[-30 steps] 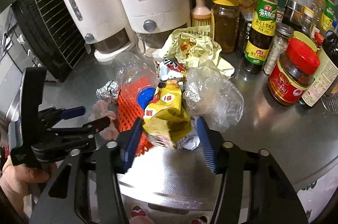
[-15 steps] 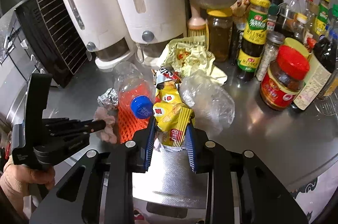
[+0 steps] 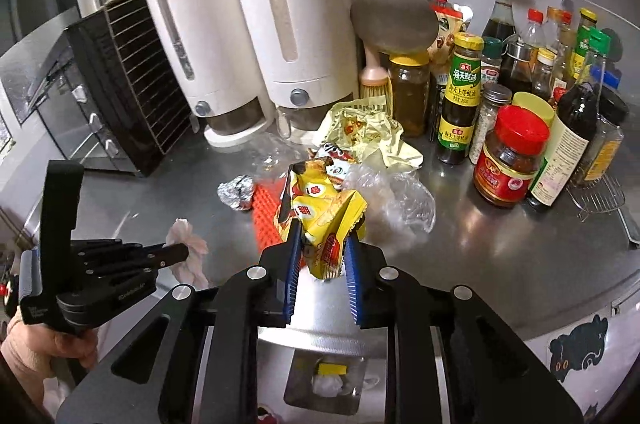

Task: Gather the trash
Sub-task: 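Grasp a white tissue scrap with the left tool, then lower the snack bag and tissue scrap over the bin and open both tools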

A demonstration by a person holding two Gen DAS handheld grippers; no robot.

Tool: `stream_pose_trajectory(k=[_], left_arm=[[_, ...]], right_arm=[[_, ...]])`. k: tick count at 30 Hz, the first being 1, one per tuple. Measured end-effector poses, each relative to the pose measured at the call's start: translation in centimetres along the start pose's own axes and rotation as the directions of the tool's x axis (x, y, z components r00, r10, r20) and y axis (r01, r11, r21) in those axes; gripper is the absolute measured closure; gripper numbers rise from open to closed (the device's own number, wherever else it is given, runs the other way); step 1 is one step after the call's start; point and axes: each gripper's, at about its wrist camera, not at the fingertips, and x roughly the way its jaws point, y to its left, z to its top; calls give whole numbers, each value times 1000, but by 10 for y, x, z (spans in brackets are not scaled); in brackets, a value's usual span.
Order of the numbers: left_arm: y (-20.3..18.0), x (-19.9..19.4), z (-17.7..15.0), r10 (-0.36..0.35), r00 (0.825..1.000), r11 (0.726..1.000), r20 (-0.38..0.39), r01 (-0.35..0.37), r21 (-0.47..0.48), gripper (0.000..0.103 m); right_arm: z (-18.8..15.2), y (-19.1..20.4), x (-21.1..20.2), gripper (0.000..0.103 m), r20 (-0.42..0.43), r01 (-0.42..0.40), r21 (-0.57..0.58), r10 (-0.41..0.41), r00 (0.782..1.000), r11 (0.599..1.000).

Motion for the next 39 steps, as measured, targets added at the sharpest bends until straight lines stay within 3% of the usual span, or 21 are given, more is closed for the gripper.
stream_pose_trajectory(k=[11,22,31,39], left_arm=[[-21,-43,-53,-25,1000,1000,6,25,1,99],[-42,-20,-128,-47,990,999,-131,48,6,99],[-49,33,-173,-71,965,997,-252,70,-15,99],[-51,103,-209,-79,937,997,-341,76,-22,99]], right_arm=[[-49,8,-33,83,-43,-20,12,21,999,1000],[-125,-2,-25,83,-178,-7,56,17,984,998],[-183,-11,24,83,-335,38,58,-16,942,998],[-226,-25,92,83,-477,69,106,-10,879,992]])
